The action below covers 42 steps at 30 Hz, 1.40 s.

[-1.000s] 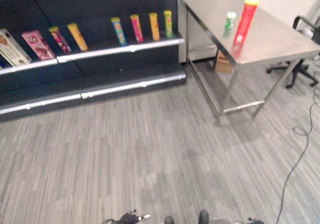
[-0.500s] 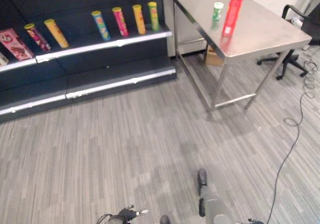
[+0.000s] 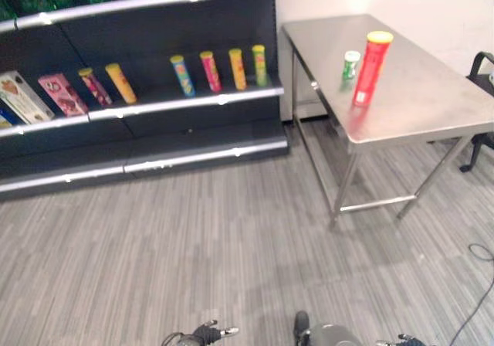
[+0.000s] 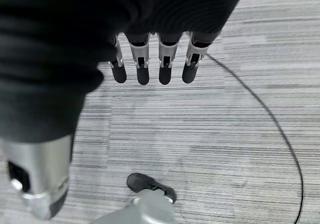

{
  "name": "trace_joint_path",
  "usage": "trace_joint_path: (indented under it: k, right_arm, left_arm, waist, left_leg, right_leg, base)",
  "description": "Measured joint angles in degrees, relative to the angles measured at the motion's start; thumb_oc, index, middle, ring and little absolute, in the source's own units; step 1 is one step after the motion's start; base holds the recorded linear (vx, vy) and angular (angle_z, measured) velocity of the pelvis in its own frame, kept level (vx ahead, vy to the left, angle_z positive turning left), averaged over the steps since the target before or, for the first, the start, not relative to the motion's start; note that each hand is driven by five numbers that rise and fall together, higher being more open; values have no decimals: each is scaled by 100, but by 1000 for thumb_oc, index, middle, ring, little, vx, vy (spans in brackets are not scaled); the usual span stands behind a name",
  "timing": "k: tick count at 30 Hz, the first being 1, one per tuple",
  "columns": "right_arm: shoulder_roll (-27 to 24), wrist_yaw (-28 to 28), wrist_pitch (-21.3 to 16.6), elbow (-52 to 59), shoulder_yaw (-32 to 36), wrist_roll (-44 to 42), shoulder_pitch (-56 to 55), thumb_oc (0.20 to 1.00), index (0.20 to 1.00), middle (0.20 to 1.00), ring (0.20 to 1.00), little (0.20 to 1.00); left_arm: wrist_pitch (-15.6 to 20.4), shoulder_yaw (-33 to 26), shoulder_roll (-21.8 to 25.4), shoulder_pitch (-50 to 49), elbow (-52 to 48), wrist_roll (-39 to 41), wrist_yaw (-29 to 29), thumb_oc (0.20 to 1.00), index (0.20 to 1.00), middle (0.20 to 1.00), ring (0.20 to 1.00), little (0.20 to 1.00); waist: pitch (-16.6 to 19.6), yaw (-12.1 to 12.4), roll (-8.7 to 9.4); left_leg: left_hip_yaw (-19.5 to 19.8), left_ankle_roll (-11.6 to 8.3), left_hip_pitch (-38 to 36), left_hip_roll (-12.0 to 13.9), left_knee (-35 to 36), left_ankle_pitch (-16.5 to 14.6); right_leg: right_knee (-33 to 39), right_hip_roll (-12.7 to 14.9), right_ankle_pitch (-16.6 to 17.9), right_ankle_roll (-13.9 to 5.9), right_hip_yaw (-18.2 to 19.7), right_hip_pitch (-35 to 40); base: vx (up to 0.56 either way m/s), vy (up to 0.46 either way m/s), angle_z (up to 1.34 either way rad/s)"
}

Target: Put the goods on the table back onto the shelves and tidy them up.

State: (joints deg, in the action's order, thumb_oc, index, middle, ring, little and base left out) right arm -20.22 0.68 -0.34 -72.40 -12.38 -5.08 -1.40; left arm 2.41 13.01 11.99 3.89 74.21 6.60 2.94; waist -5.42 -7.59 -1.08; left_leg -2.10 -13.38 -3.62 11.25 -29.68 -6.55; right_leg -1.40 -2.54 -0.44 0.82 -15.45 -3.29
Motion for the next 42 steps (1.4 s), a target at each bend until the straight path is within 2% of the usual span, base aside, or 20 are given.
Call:
trace_joint_path:
  k: [2, 3, 6, 9, 10, 11, 12, 13, 14, 16, 20, 22, 23, 25, 30, 33, 34, 37, 40, 42]
  right_arm:
    - [39, -19, 9, 80, -105, -5, 14, 1000, 1000, 1000, 1000, 1000]
    - [97, -28, 8, 108, -186, -3, 15, 1000, 1000, 1000, 1000, 1000]
    - [217, -35, 51, -28, -342, -6, 58, 1000, 1000, 1000, 1000, 1000]
    - [236, -45, 68, -87, -334, -1, 191, 1000, 1000, 1000, 1000, 1000]
    - [193, -43, 61, -52, -374, 1, 233, 1000, 1000, 1000, 1000, 1000]
    - [188, -80, 11, -49, -398, 2, 313, 1000, 1000, 1000, 1000, 1000]
    - [108, -92, -28, -37, -383, 4, 354, 1000, 1000, 1000, 1000, 1000]
    - [-32, -65, -47, -20, -387, 8, 468, 1000, 1000, 1000, 1000, 1000]
    - [-26, -82, -44, 58, -381, 9, 495, 1000, 1000, 1000, 1000, 1000]
    - [-130, -104, -44, 39, -330, 16, 450, 1000, 1000, 1000, 1000, 1000]
    - [-51, -93, -42, -157, -393, 100, 279, 1000, 1000, 1000, 1000, 1000]
    - [13, -64, -28, -188, -464, 266, 266, 1000, 1000, 1000, 1000, 1000]
    - [71, -45, -27, -196, -495, 296, 237, 1000, 1000, 1000, 1000, 1000]
    - [386, -17, -41, -97, -492, 306, 237, 1000, 1000, 1000, 1000, 1000]
    - [433, -16, -49, -50, -374, 324, 348, 1000, 1000, 1000, 1000, 1000]
    - [439, -14, -16, -79, -381, 399, 342, 1000, 1000, 1000, 1000, 1000]
    - [409, -24, -20, -55, -283, 398, 278, 1000, 1000, 1000, 1000, 1000]
    - [412, -22, -60, -15, -272, 391, 383, 1000, 1000, 1000, 1000, 1000]
    - [404, -33, -68, -10, -272, 378, 323, 1000, 1000, 1000, 1000, 1000]
    - [352, -36, -28, -26, -264, 380, 98, 1000, 1000, 1000, 1000, 1000]
  left_arm:
    - [3, -60, -39, -22, -27, 6, -26, 1000, 1000, 1000, 1000, 1000]
    - [-38, -102, -27, -36, 23, 18, -19, 1000, 1000, 1000, 1000, 1000]
    - [5, -160, 86, 43, 32, 185, -44, 1000, 1000, 1000, 1000, 1000]
    - [47, -126, 174, 63, -181, 235, -52, 1000, 1000, 1000, 1000, 1000]
    - [72, -132, 212, 39, -207, 239, -52, 1000, 1000, 1000, 1000, 1000]
    - [-9, 6, 213, -107, -138, 231, -56, 1000, 1000, 1000, 1000, 1000]
    - [-5, 41, 55, -97, -134, 230, -57, 1000, 1000, 1000, 1000, 1000]
    - [17, -5, -83, -105, -96, 232, -60, 1000, 1000, 1000, 1000, 1000]
    - [23, -40, 20, -119, -105, 248, -35, 1000, 1000, 1000, 1000, 1000]
    - [-2, -103, 89, -102, -71, 333, -58, 1000, 1000, 1000, 1000, 1000]
    - [2, -220, 149, -191, 73, 331, -50, 1000, 1000, 1000, 1000, 1000]
    - [0, -221, 147, -188, 71, 333, -49, 1000, 1000, 1000, 1000, 1000]
    - [-4, -206, 182, -221, 67, 332, -55, 1000, 1000, 1000, 1000, 1000]
    - [20, -150, 338, 20, 15, 334, -89, 1000, 1000, 1000, 1000, 1000]
    - [7, -54, 458, 199, -44, 334, -123, 1000, 1000, 1000, 1000, 1000]
    - [-4, 80, 522, 187, -31, 333, -149, 1000, 1000, 1000, 1000, 1000]
    - [-5, 68, 516, 134, -40, 333, -150, 1000, 1000, 1000, 1000, 1000]
    - [-12, 13, 503, 36, -9, 331, -151, 1000, 1000, 1000, 1000, 1000]
    - [-29, 3, 390, -20, 46, 324, -134, 1000, 1000, 1000, 1000, 1000]
    - [-24, 12, 309, -68, -78, 323, -131, 1000, 1000, 1000, 1000, 1000]
  waist:
    - [21, 122, -21]
    - [-1, 158, 72]
    - [-8, 220, 421]
    - [-132, 459, 504]
    - [-161, 515, 468]
    - [-160, 482, 296]
    - [-203, 435, -155]
    - [-321, 539, -378]
    - [-288, 588, -58]
    - [-378, 610, -116]
    - [-294, 662, 25]
    - [-134, 675, 103]
    - [-121, 697, 180]
    - [-71, 681, 353]
    - [-3, 731, 275]
    - [-87, 743, 158]
    - [-156, 739, 43]
    - [-156, 591, 117]
    - [-209, 398, 166]
    - [-221, 298, 228]
  left_leg:
    - [340, -45, 891, -30, -1682, 703]
    - [264, -6, 952, -45, -1945, 1224]
    - [-283, 248, 1535, -264, -2126, 1041]
    - [-928, 375, 1441, -205, 377, 954]
    - [-936, 428, 1409, -109, 1332, 993]
    - [-918, 580, 1372, 41, 2617, 1280]
    - [-663, 547, 1387, 252, 3376, 1364]
    - [-268, 435, 1557, 620, 3572, 1459]
    - [-336, 231, 1727, 461, 3573, 1601]
    - [-391, 174, 1888, 605, 3532, 1661]
    - [-702, 315, 1525, 314, 3530, 1739]
    - [-1065, 556, 1250, -98, 3567, 1916]
    - [-1178, 1112, 1000, -299, 3550, 1990]
    - [-1190, 1615, 739, -564, 3528, 1766]
    - [-1167, 1797, 363, -865, 3526, 1241]
    - [-1473, 1870, 102, -931, 3530, 1135]
    - [-1430, 1850, -31, -870, 3531, 904]
    - [-1452, 1716, 31, -812, 3553, 843]
    - [-1369, 1497, -81, -530, 3565, 752]
    - [-1165, 1230, -230, -475, 3564, 735]
  right_leg:
    - [-617, -44, -250, 191, 122, -139]
    - [-647, -52, -315, 640, 161, -54]
    - [2, 108, -271, 489, 334, 348]
    - [287, 170, -293, -64, 290, 557]
    - [334, 59, 8, 314, 299, 630]
    - [626, -133, -166, -393, 222, 918]
    - [-119, -165, -975, -1009, -124, 732]
    - [-1295, -171, -1148, -91, 148, 235]
    - [-1279, 433, -1262, -195, 719, 145]
    - [-833, 171, -1046, -42, 810, 577]
    - [258, 29, -837, 23, 909, 1657]
    - [655, 196, -878, -203, 1137, 2041]
    - [559, 309, -1026, -426, 1217, 2188]
    - [-677, 622, -1003, -803, 1154, 1780]
    - [-2990, 1124, -1180, -1038, 985, 755]
    - [-3956, 1413, -182, -1109, 610, 270]
    - [-4041, 1578, -663, -1038, 306, 209]
    - [-1802, 1451, -1036, -913, 202, -224]
    - [50, 983, 89, -926, 315, -322]
    - [219, 825, 508, -693, 551, -35]
  base:
    - [220, -181, -33]
    - [202, -92, -32]
    - [265, -19, 7]
    - [167, 68, -6]
    - [387, 164, -14]
    - [417, 151, -6]
    - [457, 136, -22]
    - [236, 58, -36]
    - [241, 76, -57]
    - [351, 119, -29]
    - [462, 218, -44]
    - [450, 265, -61]
    - [310, 248, -28]
    - [284, 265, 10]
    - [104, 167, 9]
    - [203, 147, 9]
    - [109, 16, -2]
    - [99, -47, -1]
    - [78, -52, 6]
    - [103, -49, 51]
